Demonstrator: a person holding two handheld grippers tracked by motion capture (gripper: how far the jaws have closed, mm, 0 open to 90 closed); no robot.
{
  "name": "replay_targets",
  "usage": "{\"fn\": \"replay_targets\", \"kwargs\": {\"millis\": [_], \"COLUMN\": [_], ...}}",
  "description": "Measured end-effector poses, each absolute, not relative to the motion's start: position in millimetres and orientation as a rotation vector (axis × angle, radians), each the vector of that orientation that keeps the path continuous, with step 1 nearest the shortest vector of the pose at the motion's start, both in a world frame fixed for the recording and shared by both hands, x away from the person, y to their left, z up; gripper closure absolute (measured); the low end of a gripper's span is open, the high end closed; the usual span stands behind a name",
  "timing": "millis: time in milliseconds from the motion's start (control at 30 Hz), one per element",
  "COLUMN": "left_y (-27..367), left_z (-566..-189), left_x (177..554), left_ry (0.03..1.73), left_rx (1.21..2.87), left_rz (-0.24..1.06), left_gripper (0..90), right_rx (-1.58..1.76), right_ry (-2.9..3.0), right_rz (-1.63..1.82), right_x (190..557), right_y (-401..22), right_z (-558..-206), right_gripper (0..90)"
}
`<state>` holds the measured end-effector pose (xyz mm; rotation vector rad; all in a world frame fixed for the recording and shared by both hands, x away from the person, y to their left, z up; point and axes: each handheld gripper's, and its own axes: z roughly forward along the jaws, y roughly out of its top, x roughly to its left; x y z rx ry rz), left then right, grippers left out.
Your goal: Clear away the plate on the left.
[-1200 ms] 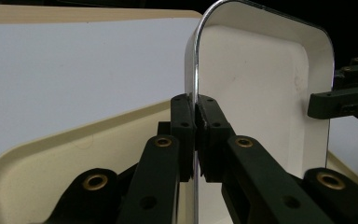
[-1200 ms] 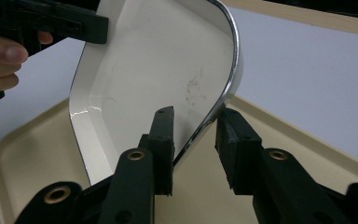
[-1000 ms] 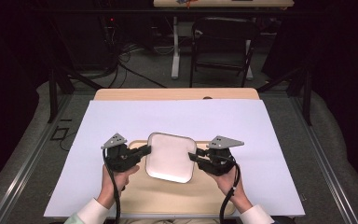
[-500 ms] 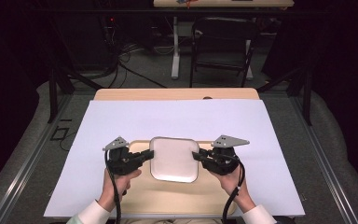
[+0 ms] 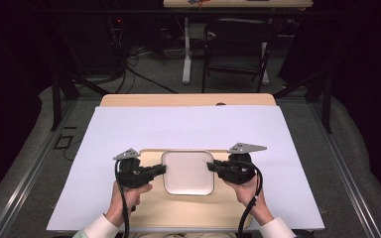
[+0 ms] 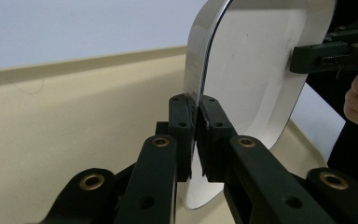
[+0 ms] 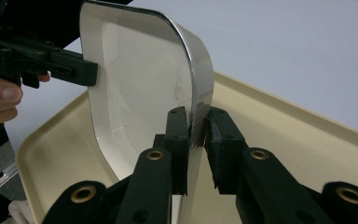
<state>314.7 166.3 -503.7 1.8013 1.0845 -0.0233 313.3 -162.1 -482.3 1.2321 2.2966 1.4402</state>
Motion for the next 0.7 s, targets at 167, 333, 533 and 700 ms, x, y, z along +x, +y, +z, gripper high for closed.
{"fn": "replay_targets", "kwargs": {"millis": [167, 333, 533, 700], "left_y": [165, 164, 164, 162], "left_z": [-506, -511, -517, -517], "left_x": [315, 318, 321, 322], "left_ry": [1.088, 1.096, 1.109, 1.096], "left_rx": [1.812, 1.836, 1.848, 1.857], "left_rz": [-0.024, -0.047, -0.061, -0.029], "left_gripper": [84.6, 84.4, 84.2, 83.7], "right_rx": [1.257, 1.286, 1.327, 1.326], "right_ry": [2.317, 2.340, 2.360, 2.359], "right_rz": [1.417, 1.393, 1.379, 1.343], "right_x": [315, 319, 324, 327], "right_y": [-162, -162, -162, -161], "right_z": [-486, -491, -499, -502], "right_gripper": [79.9, 80.2, 80.4, 80.2]}}
